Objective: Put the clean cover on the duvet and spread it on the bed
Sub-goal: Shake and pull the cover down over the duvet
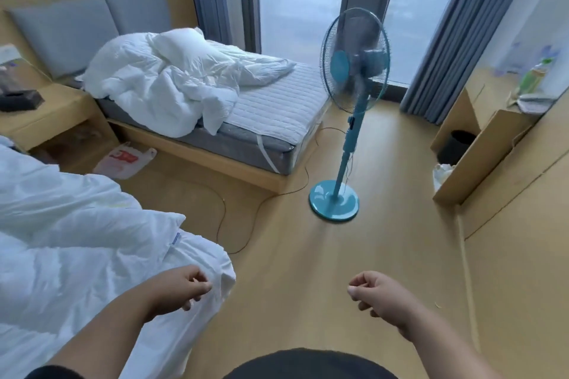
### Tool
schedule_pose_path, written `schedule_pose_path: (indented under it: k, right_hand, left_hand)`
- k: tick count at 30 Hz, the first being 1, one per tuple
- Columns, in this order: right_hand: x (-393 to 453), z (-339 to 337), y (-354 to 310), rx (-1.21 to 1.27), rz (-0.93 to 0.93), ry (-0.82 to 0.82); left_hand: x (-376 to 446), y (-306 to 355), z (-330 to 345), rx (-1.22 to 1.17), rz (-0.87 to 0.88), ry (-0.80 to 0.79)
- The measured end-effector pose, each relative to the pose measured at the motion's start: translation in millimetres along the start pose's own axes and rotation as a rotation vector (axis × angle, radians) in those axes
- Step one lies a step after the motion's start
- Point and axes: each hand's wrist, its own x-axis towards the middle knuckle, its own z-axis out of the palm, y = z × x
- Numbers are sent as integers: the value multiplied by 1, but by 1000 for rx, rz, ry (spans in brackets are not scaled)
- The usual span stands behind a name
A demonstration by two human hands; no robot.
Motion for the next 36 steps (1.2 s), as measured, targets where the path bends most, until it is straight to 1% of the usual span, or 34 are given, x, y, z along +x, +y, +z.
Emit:
schedule_pose_path:
  k: [4,7,9,13,15,19,23,27,31,33,36]
  right_hand:
    - [90,-65,-86,-109,-107,4]
    - [145,-76,-155,-192,-203,-65]
    - [176,-63,-190,-256,-251,-118]
    - [235,-16,-237,-360,-315,-236]
    - [264,3,-260,-397,-342,-233]
    - [327,16,-317,-474,-312,-204]
    - [375,21,-383,-534,-344,-184]
    - [415,40,-440,-631,-363,-269]
    - [470,78,-496,-739,-388,-371]
    - [500,102,-527,-785,-415,-433]
    - [548,138,-575,-878,-491,-538]
  left_hand:
    - [20,43,-28,-82,-78,123]
    - [33,51,-49,-132,-131,155]
    - [43,46,-61,-180,-172,185]
    - [71,16,-86,-271,-278,231]
    - [92,-2,-102,-303,-322,226]
    - [147,-30,-159,-322,-403,183]
    - [213,-30,-232,-308,-385,240]
    - [261,-8,-284,-267,-348,251]
    - [296,-1,-308,-432,-331,245]
    - [312,-9,-314,-489,-376,239]
    - [332,-21,-332,-556,-494,223]
